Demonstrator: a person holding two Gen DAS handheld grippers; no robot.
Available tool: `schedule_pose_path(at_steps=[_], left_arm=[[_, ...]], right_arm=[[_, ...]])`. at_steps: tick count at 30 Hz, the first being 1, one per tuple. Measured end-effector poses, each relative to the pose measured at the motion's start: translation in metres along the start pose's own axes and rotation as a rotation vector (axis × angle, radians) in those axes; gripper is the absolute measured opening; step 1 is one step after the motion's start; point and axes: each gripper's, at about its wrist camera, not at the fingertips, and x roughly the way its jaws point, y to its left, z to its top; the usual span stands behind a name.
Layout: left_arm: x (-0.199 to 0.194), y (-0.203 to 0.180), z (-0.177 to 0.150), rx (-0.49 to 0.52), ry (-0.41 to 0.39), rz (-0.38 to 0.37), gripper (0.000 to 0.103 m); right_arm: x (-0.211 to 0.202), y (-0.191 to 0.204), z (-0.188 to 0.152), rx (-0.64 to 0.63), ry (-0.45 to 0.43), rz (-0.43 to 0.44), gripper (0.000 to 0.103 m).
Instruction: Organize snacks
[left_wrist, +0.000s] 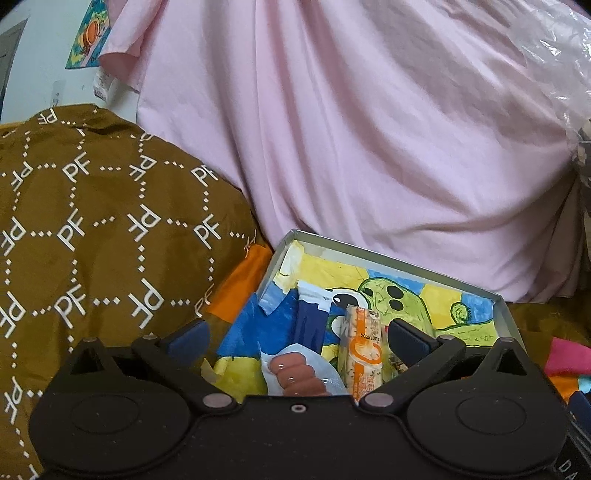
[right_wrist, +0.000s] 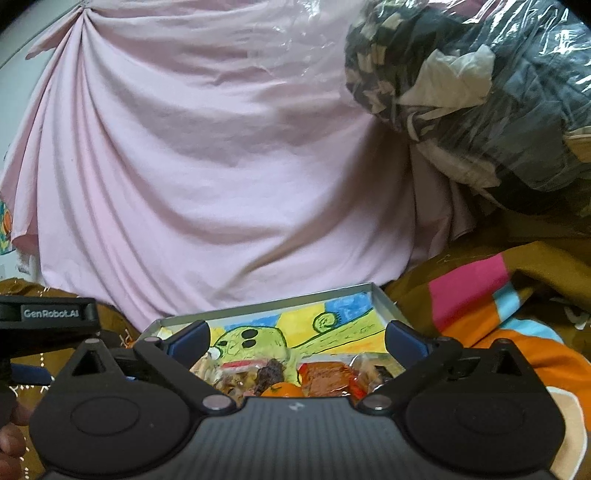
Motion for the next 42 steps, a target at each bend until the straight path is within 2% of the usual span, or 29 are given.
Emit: schedule_pose_path(at_steps=[25,42], left_arm=[[-0.044,0.002,-0.005,0.047,-0.019,0.017,0.102],[-0.081,0.003,-0.014,0.050,-0.018,0.036,0.102]], right_arm=[[-0.034,-0.001,0.014,0.008,-0.047,-0.019,0.103],[-0.064,0.010,0.019,-0.047,-0.046,-0.006,0.103]])
